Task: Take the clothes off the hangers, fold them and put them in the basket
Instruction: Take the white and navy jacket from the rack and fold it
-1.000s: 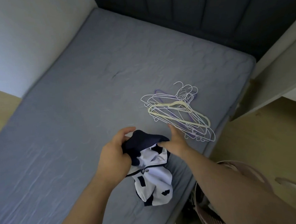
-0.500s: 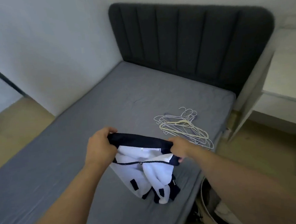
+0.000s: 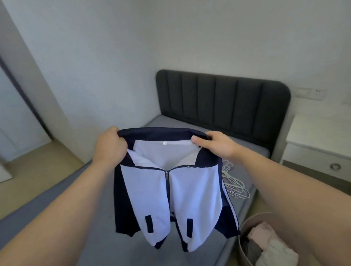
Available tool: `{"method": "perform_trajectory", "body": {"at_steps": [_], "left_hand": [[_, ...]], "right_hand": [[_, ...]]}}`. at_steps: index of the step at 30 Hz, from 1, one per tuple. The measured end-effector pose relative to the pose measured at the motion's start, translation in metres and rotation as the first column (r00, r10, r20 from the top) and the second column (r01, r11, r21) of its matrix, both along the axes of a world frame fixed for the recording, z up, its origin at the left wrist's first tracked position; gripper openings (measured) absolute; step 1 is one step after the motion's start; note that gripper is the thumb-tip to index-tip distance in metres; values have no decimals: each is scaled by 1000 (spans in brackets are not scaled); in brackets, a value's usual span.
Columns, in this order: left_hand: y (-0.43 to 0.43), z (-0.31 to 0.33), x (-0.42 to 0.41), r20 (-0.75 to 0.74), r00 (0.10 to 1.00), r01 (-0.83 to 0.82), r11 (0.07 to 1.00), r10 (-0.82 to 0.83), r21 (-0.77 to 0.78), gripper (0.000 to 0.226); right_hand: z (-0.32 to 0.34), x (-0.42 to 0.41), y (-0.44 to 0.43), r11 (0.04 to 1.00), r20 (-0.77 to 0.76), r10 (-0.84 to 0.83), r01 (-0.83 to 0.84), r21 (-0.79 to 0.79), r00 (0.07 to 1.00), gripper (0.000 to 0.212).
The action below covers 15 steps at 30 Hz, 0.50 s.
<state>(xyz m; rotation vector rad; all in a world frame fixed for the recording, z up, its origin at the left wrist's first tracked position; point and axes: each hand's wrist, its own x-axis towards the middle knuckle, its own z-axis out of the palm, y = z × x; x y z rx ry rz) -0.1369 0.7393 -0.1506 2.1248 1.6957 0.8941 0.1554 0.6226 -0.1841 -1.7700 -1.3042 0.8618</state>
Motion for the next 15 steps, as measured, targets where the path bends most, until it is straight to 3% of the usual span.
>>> {"method": "perform_trajectory", "body": {"at_steps": [2, 4, 6, 9, 11, 15], "left_hand": [[-14, 8, -13, 113, 994, 6, 999, 0, -49, 19], [-29, 15, -30, 171, 985, 36, 996, -22, -85, 16], [-37, 19, -47, 185, 977, 134, 981, -107, -143, 8], [-49, 18, -68, 228, 948, 282, 918, -222, -279, 31], [-54, 11, -76, 158, 942, 333, 876, -296, -347, 39], [-59, -7, -82, -69, 864, 423, 794, -498, -437, 57]], "right_hand": [[13, -6, -8, 995, 86, 94, -92, -27, 992, 77], [29, -14, -20, 970, 241, 233, -209, -123, 942, 76], [39, -18, -31, 937, 439, 340, -260, -234, 831, 63], [40, -28, -47, 944, 649, 327, -202, -262, 686, 29], [32, -32, -52, 960, 664, 274, -160, -229, 695, 16], [14, -38, -60, 988, 583, 121, -41, -148, 804, 30]]}}
